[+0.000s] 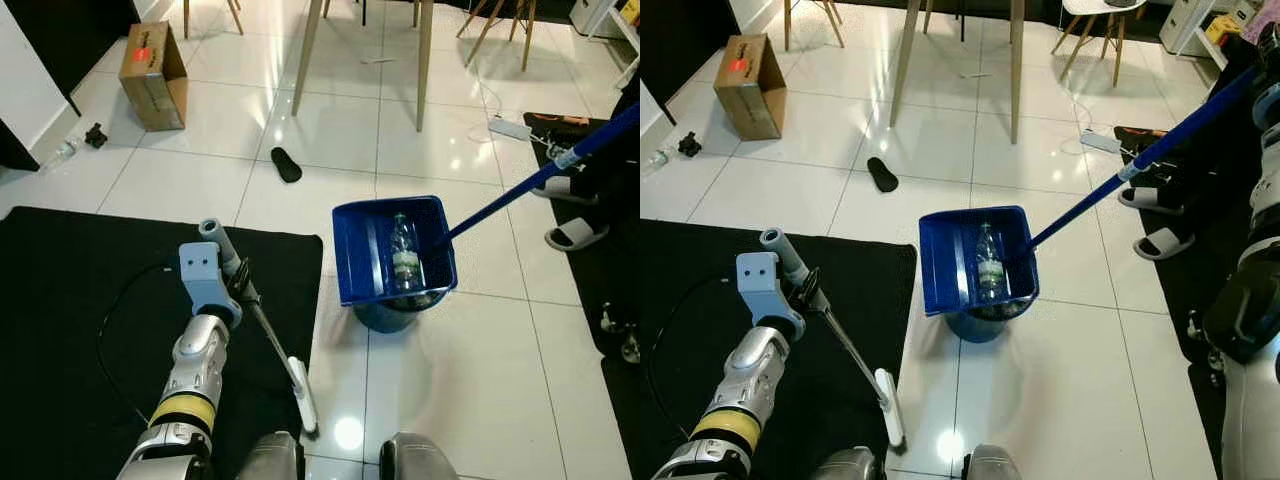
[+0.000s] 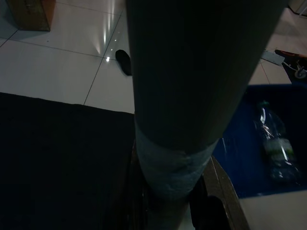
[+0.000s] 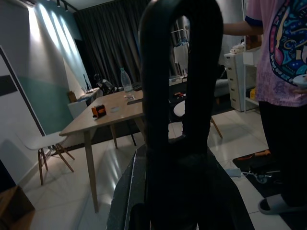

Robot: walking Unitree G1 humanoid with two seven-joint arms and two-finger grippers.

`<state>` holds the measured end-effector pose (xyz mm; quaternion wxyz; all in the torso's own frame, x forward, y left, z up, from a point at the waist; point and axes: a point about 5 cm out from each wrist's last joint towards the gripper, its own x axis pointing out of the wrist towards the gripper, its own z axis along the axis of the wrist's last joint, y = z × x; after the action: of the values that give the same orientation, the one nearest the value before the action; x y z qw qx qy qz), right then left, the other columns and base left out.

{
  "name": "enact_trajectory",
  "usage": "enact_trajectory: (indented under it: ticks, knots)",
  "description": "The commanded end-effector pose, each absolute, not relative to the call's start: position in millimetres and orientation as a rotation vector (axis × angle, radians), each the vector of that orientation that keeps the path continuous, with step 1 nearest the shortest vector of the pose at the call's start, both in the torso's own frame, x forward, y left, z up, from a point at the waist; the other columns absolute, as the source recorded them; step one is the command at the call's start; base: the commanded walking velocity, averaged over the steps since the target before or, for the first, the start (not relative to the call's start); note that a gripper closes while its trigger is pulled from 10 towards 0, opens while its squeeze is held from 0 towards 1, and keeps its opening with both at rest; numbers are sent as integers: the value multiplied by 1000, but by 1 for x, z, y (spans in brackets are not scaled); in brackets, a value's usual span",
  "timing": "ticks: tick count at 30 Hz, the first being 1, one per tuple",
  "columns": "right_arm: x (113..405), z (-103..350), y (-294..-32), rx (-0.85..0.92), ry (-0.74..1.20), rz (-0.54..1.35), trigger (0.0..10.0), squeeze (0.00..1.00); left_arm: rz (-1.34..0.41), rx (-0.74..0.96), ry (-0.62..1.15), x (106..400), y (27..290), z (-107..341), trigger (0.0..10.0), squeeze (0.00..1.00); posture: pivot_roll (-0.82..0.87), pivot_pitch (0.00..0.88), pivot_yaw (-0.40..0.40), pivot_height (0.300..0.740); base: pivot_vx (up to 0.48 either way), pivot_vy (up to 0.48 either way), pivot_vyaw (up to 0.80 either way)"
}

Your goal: Sweep floor

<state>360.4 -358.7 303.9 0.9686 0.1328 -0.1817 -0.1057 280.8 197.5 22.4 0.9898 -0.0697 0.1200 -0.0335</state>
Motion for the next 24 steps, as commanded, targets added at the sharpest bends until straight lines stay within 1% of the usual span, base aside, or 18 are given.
enact_trajectory:
  ticks: [1, 4, 6, 10, 12, 21, 24]
  knots:
    - [353, 329, -365, 250, -475, -229, 10000, 0, -59, -155, 211, 282, 196, 26, 10000, 0, 89, 0, -65, 740, 0, 0, 0]
    - [347, 335, -370, 189, -531, -262, 10000, 0, -48, -162, 205, 281, 196, 26, 10000, 0, 84, 0, -68, 740, 0, 0, 0]
    - [347, 335, -370, 189, -531, -262, 10000, 0, -48, -162, 205, 281, 196, 26, 10000, 0, 84, 0, -68, 740, 0, 0, 0]
    - [337, 342, -375, 46, -607, -313, 10000, 0, -36, -164, 195, 282, 195, 27, 10000, 0, 77, 0, -65, 740, 0, 0, 0]
    - [336, 343, -375, 15, -620, -321, 10000, 0, -33, -163, 192, 282, 195, 27, 10000, 0, 76, 0, -65, 740, 0, 0, 0]
    - [336, 343, -374, 12, -637, -328, 10000, 0, -51, -191, 160, 286, 191, 33, 10000, 0, 74, 0, -61, 740, 0, 0, 0]
    - [336, 344, -374, 13, -640, -328, 10000, 0, -68, -173, 154, 287, 190, 34, 10000, 0, 74, 0, -60, 740, 0, 0, 0]
